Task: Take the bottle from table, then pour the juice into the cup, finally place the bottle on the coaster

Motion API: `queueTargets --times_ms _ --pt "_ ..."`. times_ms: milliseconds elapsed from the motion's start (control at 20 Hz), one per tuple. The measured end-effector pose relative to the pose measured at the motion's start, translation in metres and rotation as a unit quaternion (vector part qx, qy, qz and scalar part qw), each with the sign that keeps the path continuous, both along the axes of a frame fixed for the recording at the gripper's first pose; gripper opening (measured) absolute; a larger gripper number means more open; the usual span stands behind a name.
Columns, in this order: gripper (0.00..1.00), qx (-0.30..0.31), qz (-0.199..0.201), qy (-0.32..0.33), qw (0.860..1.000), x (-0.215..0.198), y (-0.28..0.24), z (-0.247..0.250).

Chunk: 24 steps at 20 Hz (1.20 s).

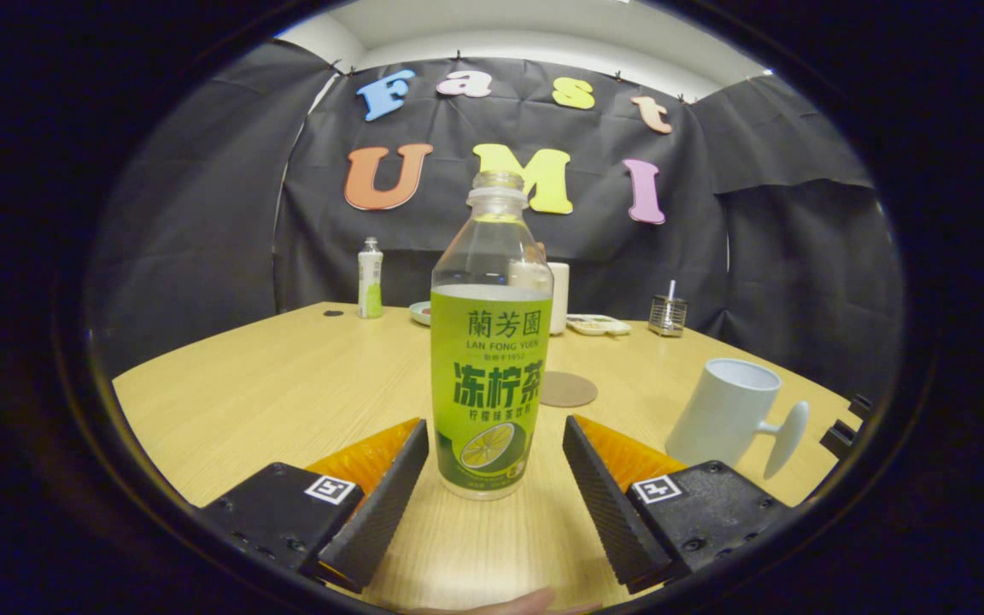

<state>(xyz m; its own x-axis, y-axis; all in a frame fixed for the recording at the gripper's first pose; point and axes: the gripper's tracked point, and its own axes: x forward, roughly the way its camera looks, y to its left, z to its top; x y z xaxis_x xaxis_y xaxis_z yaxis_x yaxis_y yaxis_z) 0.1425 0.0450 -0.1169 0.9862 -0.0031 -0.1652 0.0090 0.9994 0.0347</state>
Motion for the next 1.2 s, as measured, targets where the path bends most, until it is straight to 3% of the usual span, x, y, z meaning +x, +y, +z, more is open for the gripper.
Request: queueTargets --times_ms 100,350,700,800,850,1050,1200 --pt "1.00 -0.002 0.011 0.003 1.000 -0.002 0.004 0.000" --pt "1.00 -0.035 -0.015 -0.015 0.999 -0.009 -0.006 0.026" --pt "1.00 -0.022 -0.010 -0.035 0.999 0.024 0.000 0.058" --pt "0.81 -0.045 -0.032 -0.022 0.998 0.030 -0.007 0.056" --pt "0.80 -0.051 -0.033 -0.015 0.998 0.031 -0.004 0.055" --pt "0.76 -0.023 0.022 -0.021 0.999 0.017 0.018 0.071" --pt "0.75 0.043 0.060 -0.022 0.997 0.002 0.031 0.089"
